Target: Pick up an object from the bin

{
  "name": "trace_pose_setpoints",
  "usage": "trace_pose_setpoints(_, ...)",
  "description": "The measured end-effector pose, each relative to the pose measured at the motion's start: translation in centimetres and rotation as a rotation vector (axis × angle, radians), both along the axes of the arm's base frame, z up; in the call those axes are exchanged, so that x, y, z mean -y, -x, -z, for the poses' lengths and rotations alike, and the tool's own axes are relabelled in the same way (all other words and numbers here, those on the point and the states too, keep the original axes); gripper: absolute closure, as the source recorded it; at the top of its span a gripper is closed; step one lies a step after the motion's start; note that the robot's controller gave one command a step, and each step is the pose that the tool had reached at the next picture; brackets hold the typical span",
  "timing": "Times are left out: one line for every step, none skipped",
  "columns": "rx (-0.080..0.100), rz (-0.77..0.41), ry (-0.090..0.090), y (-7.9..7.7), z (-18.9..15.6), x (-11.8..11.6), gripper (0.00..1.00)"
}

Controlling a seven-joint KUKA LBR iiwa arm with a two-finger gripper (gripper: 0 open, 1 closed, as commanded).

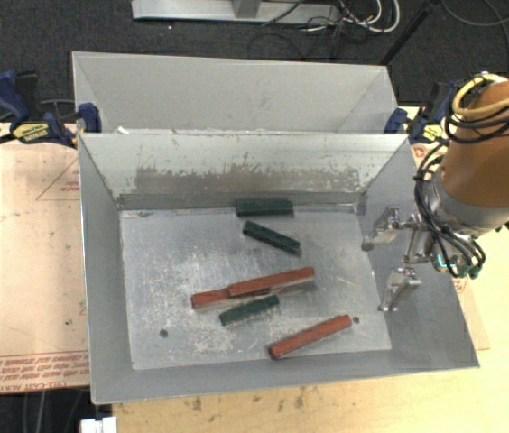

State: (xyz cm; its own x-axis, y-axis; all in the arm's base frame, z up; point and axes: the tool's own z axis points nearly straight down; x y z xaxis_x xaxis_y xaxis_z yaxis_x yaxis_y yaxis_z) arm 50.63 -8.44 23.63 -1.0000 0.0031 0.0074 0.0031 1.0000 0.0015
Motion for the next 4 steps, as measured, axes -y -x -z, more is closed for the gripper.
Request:
trace_pose_setpoints(0.008,-0.003,0.001,-0.2,-0.4,0.0,0.0)
trace_pose_setpoints(0.015,0.008,0.002,-0.1,4.6,-0.7,0.0)
trace_pose_setpoints(0.018,-0.058,0.003,1.5,16.2,-2.9,1.0)
trace_pose_setpoints(0.018,-0.058,0.003,1.5,16.2,-2.9,1.0)
